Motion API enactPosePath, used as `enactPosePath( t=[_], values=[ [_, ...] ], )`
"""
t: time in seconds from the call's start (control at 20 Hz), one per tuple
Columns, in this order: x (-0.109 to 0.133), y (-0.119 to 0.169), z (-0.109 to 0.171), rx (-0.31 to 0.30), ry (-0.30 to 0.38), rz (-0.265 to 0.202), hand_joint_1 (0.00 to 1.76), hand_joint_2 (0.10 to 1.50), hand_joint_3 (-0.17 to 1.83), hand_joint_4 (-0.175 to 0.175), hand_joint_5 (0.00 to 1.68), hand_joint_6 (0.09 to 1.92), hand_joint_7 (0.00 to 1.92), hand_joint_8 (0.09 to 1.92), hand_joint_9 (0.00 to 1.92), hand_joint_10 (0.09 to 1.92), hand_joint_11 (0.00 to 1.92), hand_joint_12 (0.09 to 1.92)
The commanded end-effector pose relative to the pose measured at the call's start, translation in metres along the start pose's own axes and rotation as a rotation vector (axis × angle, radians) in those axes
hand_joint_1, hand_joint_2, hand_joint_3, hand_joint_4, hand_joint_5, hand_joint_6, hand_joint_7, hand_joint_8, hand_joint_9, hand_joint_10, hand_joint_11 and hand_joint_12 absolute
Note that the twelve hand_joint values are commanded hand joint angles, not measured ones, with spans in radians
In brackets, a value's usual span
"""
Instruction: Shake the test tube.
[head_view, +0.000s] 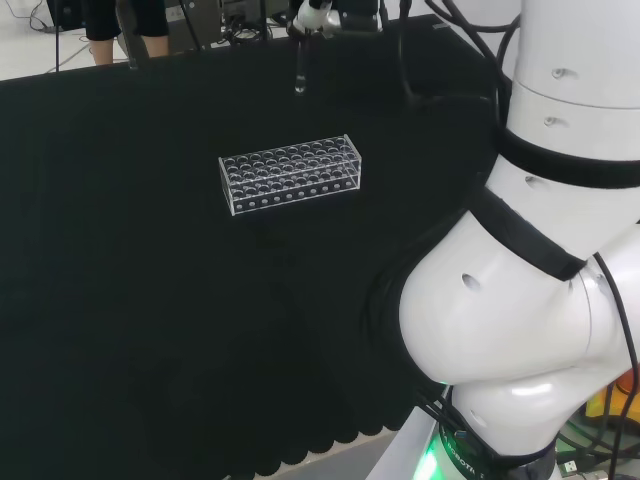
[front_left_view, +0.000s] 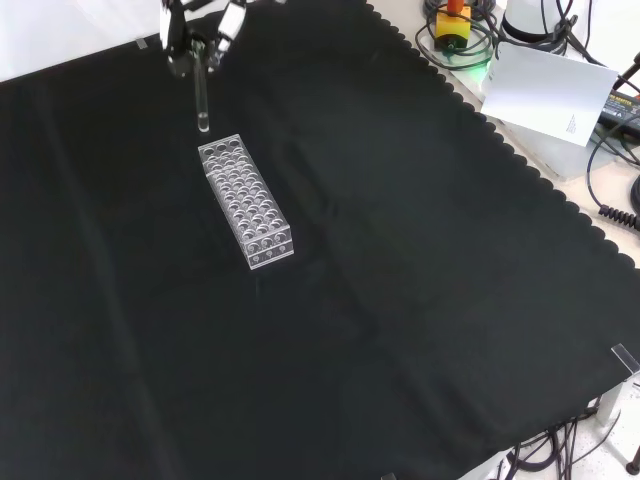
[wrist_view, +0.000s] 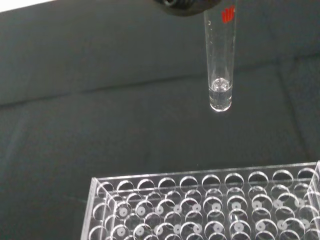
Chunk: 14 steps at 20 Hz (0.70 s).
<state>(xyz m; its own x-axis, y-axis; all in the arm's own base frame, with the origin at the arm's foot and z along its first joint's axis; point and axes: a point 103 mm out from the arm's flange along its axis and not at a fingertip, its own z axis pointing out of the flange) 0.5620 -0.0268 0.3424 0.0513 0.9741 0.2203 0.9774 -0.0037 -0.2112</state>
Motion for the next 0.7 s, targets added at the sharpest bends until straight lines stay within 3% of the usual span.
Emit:
enactPosePath(
  t=[0.05,0.4,0.7],
  values=[
    [0.009,-0.025,-0.028,-0.043,-0.004,-0.019,1.40,1.08,0.00,-0.175,1.00,0.59,1.07,1.12,1.03,1.03,1.29,0.94],
    [0.019,-0.039,-0.027,-0.045,0.018,-0.011,1.40,1.08,0.00,-0.175,1.00,0.59,1.07,1.12,1.02,1.03,1.29,0.94],
    [0.052,-0.036,-0.016,-0.034,0.059,-0.069,1.40,1.08,0.00,-0.175,1.00,0.59,1.07,1.13,1.02,1.03,1.29,0.95]
  ],
)
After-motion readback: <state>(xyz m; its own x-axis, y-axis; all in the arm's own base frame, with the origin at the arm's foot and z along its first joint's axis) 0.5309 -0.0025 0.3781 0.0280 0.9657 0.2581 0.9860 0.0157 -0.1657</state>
